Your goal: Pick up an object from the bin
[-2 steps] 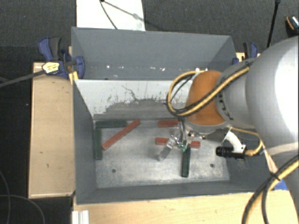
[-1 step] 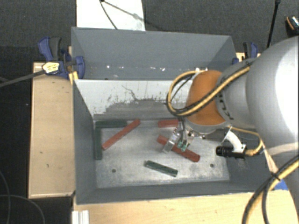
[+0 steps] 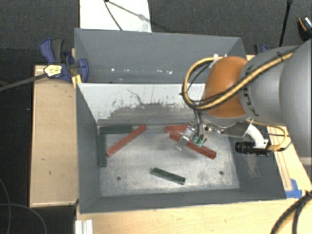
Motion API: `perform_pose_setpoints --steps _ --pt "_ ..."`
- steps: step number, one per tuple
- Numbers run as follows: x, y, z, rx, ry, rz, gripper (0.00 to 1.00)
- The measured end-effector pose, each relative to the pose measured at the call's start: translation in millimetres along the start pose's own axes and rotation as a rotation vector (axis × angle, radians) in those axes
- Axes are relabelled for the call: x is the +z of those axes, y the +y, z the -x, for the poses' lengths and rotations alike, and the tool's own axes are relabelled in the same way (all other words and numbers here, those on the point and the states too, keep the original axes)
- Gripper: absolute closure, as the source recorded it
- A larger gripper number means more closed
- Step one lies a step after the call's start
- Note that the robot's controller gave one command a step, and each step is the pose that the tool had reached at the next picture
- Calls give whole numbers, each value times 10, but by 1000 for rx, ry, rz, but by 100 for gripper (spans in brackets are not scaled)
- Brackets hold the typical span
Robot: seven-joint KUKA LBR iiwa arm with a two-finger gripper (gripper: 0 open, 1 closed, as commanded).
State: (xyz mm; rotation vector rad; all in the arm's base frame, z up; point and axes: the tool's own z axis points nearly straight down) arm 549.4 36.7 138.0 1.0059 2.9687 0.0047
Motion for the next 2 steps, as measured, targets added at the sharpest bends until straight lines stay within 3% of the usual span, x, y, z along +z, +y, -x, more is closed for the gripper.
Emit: perform_pose_setpoints --steps 2 --pt "-561 15 27 -19 2 -1 100"
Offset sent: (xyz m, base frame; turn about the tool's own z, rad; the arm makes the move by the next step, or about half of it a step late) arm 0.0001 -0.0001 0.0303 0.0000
